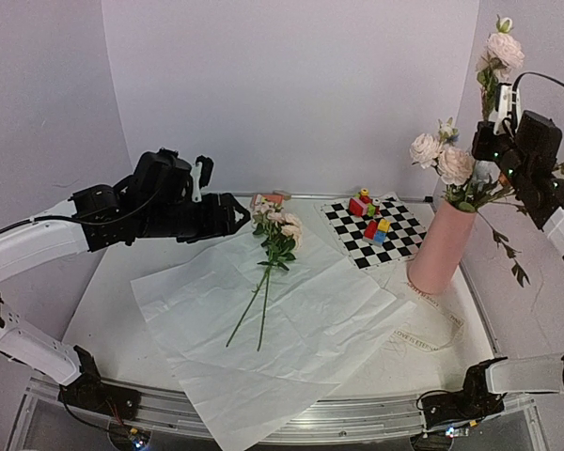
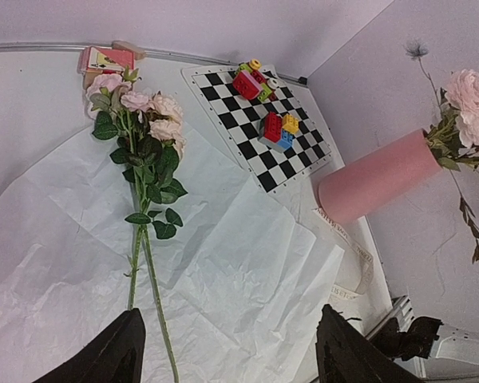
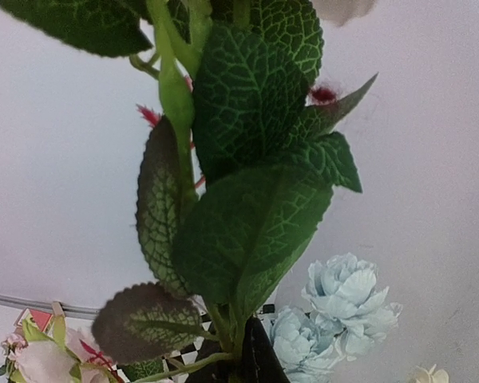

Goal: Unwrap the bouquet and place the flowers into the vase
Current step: Insert the fake flower into the vase.

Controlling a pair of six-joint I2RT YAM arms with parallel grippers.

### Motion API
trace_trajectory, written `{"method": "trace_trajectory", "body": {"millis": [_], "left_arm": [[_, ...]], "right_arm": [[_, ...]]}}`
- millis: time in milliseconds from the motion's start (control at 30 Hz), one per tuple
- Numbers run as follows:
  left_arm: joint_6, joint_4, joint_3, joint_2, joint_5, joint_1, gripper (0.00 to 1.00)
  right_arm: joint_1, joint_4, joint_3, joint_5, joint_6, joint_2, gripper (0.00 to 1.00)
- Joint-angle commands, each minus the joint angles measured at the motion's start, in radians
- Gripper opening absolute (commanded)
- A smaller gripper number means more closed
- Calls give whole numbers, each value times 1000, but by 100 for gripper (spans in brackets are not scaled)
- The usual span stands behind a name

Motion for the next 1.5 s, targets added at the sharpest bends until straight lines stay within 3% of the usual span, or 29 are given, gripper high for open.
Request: {"method": "trace_trajectory", "body": {"millis": [0,100,267,300,600,900,1133,1233,1300,1467], "left_arm": [[14,28,56,-5,12,0,75],[14,28,53,-5,18,-1,75],[8,27,52,3,26,-1,75],[8,27,52,4,28,-1,75],[12,29,59,21,37,-1,75],[8,30,66,34,39,-1,75],[-19,29,62,62,46,-1,77],[-35,27,57,78,36,-1,84],[-61,27,45,78,4,-1,99],[-96,28,18,76,-71,0,100]], "right_arm": [[-6,139,-83,19,51,-52,0],[-6,140,-131,22,54,-66,1],[-6,109,-160,36,115,-98,41],[-6,101,-158,34,118,-102,45],[-7,10,-78,-13,130,-127,64],[-6,-60,29,-129,113,-116,74],[-6,-109,31,-139,139,-176,91],[-6,-135,39,-127,147,-198,95],[-6,-158,50,-142,156,-211,98],[-6,-208,79,-176,204,-251,98]]}}
